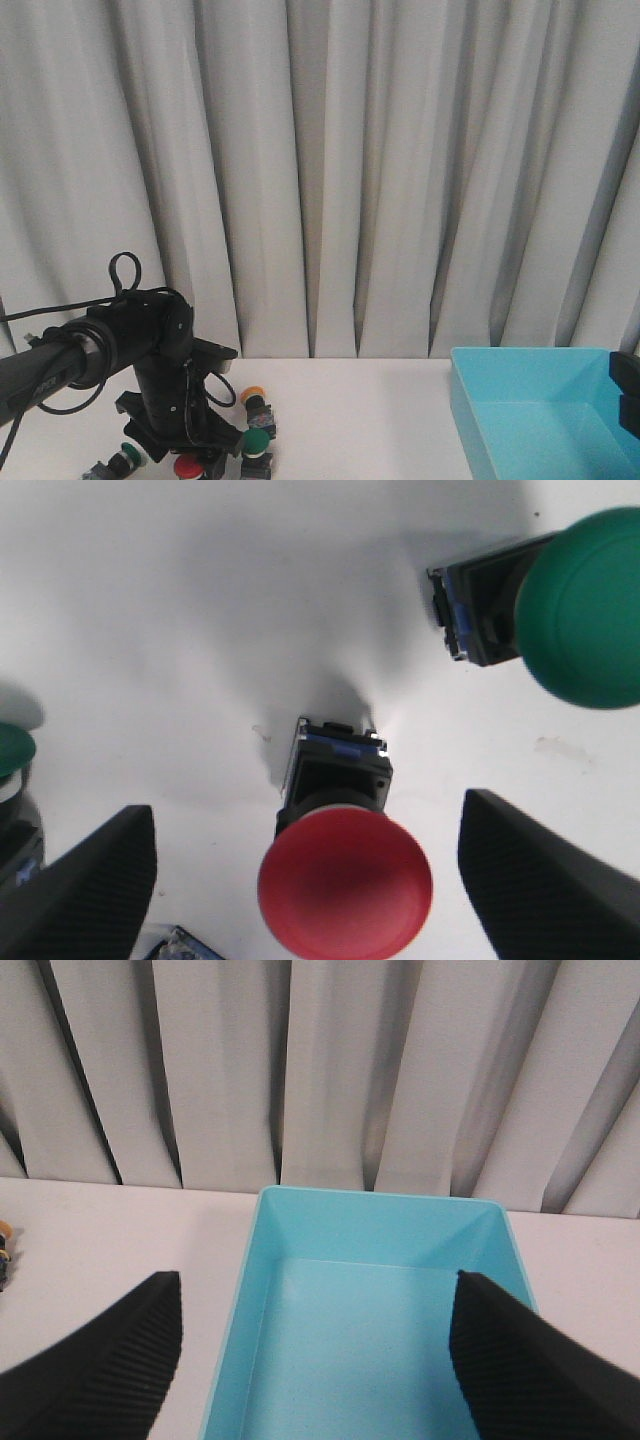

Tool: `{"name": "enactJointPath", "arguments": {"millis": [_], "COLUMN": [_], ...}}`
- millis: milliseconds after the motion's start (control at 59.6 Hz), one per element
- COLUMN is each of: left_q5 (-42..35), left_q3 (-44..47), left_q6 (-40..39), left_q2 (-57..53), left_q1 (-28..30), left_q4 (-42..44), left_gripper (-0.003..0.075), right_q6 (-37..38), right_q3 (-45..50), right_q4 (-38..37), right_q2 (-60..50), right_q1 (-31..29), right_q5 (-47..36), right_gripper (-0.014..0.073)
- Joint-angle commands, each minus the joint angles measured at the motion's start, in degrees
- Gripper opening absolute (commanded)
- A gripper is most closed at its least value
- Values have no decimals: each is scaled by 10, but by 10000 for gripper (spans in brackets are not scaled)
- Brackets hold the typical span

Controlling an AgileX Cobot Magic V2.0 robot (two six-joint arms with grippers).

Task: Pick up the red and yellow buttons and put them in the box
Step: 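Lower the left gripper onto the red-capped button and close it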

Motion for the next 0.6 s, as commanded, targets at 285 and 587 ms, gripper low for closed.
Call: {"name": "enactJointPath", "arguments": {"millis": [285, 587], "left_q5": [-1, -7], "left_q3": [-17, -17], "left_q6": [3, 3], "left_q2": [-34, -34], "left_q1": [-3, -3], "left_q4": [-2, -4], "left_gripper": [499, 320], "right_q6": [-4, -4], "right_q3": [-21, -21], "right_q4": [-3, -3], "right_q2": [-4, -4], "right_q1": [0, 0], "right_q5": [-41, -41], "right_gripper": [547, 547]}}
